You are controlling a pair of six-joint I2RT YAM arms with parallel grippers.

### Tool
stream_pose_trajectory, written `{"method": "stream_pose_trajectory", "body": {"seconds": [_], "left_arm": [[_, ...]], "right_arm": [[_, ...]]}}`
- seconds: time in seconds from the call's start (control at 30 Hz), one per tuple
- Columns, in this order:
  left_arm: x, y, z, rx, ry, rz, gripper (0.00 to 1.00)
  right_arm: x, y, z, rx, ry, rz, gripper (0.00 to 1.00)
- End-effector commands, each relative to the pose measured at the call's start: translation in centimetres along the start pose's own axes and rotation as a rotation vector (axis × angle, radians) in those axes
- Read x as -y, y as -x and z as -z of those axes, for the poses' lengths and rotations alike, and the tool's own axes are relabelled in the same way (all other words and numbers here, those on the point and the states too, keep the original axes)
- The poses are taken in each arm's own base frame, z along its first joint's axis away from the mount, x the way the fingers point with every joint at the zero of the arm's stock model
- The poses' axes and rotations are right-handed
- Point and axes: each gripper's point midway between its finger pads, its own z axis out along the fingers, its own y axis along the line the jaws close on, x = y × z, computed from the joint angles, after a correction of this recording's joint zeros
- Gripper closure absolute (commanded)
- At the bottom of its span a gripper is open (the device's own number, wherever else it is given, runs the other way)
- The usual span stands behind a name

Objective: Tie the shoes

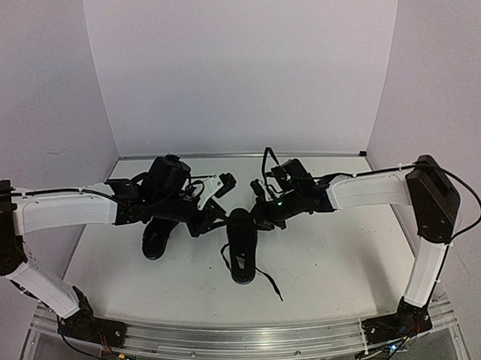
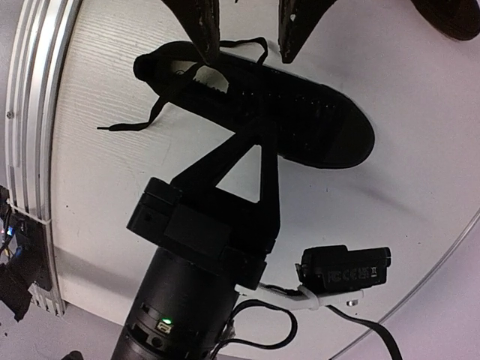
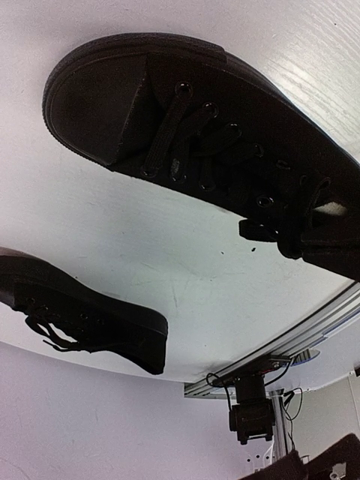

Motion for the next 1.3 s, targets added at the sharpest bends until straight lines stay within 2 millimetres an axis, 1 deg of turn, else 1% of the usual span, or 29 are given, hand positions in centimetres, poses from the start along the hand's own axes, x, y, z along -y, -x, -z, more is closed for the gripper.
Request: {"method": "stream_pose_trajectory", "body": {"seconds": [0.0,0.13,0.17,0.27,0.37,0.47,0.57,0.67,0.77,0.83,0.9,0.97,1.1,1.27], "left_arm": [[-0.5,0.0,-1.9,0.039,-0.052,0.03,0.76],[-0.3,-0.8,-4.1,0.023,-0.097,0.025,0.77],[-0.2,-0.7,-4.4,0.031,-0.105,0.02,0.77],[0.0,-1.1,-5.6,0.027,-0.131,0.013,0.77],[0.2,-2.2,-6.6,0.004,-0.151,0.017,0.79],[0.4,-3.7,-7.1,-0.029,-0.164,0.03,0.83],[0.5,-4.3,-7.2,-0.021,-0.165,0.039,0.85],[0.5,-4.9,-7.1,-0.024,-0.159,0.048,0.85],[0.1,-3.9,-6.4,0.013,-0.13,0.043,0.78],[-0.2,-2.7,-5.7,0.059,-0.107,0.033,0.74],[-0.5,-1.5,-5.1,0.094,-0.084,0.02,0.72],[-0.9,-0.9,-4.9,0.111,-0.064,0.008,0.72],[-1.4,-0.4,-4.8,0.131,-0.033,-0.009,0.72],[-1.4,-0.8,-5.8,0.119,-0.047,-0.02,0.73]], "right_arm": [[-1.2,1.1,0.6,0.034,0.033,0.02,1.0],[-1.0,1.0,0.6,0.034,0.03,0.015,1.0],[-1.0,0.9,0.7,0.033,0.03,0.015,1.0],[-1.1,0.9,0.8,0.035,0.032,0.016,1.0],[-1.1,1.0,0.8,0.037,0.032,0.014,1.0],[-1.2,1.1,0.9,0.041,0.034,0.017,1.0],[-1.4,1.1,1.0,0.043,0.036,0.018,1.0],[-1.3,1.0,1.0,0.041,0.035,0.017,1.0],[-1.4,0.9,1.1,0.04,0.039,0.017,1.0],[-1.4,0.9,1.1,0.039,0.044,0.017,1.0],[-1.5,0.9,1.0,0.037,0.049,0.015,1.0],[-1.6,0.8,1.0,0.034,0.054,0.01,1.0],[-1.6,0.8,0.9,0.03,0.063,0.0,1.0],[-1.8,0.7,0.9,0.028,0.07,-0.006,1.0]]}}
